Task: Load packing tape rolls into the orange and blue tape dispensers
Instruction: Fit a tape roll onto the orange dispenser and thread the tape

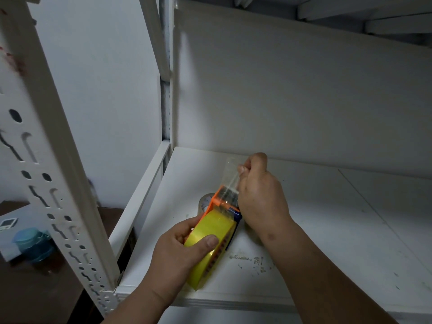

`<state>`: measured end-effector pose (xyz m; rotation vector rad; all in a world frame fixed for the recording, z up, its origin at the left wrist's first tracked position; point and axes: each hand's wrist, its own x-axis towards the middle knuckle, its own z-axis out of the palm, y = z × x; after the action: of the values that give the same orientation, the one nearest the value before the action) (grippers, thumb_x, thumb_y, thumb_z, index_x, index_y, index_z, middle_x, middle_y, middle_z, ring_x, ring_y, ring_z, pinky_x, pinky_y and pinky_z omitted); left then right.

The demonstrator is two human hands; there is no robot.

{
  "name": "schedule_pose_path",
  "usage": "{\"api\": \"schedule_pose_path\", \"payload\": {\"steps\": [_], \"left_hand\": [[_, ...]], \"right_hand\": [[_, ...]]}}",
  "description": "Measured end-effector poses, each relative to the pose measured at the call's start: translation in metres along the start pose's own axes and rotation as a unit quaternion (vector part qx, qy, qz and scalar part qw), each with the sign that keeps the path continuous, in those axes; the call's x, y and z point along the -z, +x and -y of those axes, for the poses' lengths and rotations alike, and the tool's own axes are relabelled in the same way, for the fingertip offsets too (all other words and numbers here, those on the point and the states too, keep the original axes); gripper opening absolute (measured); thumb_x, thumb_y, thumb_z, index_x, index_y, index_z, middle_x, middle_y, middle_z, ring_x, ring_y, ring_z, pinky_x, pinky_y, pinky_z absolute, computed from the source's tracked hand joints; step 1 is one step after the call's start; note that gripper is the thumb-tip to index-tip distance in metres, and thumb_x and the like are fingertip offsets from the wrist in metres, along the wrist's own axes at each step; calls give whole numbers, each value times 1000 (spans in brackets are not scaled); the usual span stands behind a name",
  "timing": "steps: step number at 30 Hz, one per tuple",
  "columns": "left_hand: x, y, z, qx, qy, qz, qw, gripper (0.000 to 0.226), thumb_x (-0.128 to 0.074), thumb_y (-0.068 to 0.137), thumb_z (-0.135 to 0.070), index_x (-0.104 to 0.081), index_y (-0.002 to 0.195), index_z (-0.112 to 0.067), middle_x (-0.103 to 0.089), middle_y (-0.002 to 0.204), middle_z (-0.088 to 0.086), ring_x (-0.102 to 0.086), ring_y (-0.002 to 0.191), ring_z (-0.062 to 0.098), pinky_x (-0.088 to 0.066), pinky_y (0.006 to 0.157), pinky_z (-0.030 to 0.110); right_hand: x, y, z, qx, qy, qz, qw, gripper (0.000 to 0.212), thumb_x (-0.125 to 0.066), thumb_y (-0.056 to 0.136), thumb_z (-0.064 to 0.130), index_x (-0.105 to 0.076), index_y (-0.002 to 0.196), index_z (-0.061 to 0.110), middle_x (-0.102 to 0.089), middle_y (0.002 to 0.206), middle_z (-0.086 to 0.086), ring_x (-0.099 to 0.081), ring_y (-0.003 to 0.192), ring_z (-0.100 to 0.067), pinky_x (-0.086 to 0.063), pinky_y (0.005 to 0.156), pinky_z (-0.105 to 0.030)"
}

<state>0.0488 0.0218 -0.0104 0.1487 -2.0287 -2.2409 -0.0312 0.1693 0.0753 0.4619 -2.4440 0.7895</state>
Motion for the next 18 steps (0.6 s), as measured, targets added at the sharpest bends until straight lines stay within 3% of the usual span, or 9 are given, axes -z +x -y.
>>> {"api": "schedule_pose_path", "payload": {"steps": [6,9,12,15,18], "left_hand": [[0,-2,3,-26,50,-14,998,67,-78,44,-56,-69,109,-41,-77,85,-22,-71,72,-5,-49,61,6],[4,-2,-1,-20,75,13,997,69,-77,47,-59,-64,114,-43,-77,82,-13,-71,68,5,-53,60,14],[13,3,-12,42,85,94,991,73,-80,51,-56,-54,119,-48,-77,92,0,-75,83,21,-60,74,30],[22,7,-18,89,47,194,976,86,-85,58,-30,-46,133,-43,-74,108,14,-71,100,32,-59,85,37],[24,4,-12,74,10,203,976,89,-82,64,-18,-43,143,-32,-73,105,21,-70,95,31,-56,83,38]], "right_hand": [[-3,-1,9,34,9,-41,999,18,-38,100,21,-27,87,22,-44,54,4,-52,49,-33,-43,47,-39],[-3,0,13,34,16,-49,998,17,-39,100,21,-28,86,21,-40,55,8,-52,51,-35,-43,47,-40],[-3,2,15,39,14,-38,998,17,-39,100,22,-29,87,21,-40,56,9,-52,52,-34,-43,49,-39],[-5,2,18,55,4,-31,998,16,-39,100,22,-29,88,21,-38,56,12,-52,49,-30,-42,47,-36],[-5,1,20,58,11,-36,998,16,-39,100,23,-29,88,21,-41,54,10,-53,48,-31,-41,46,-35]]}}
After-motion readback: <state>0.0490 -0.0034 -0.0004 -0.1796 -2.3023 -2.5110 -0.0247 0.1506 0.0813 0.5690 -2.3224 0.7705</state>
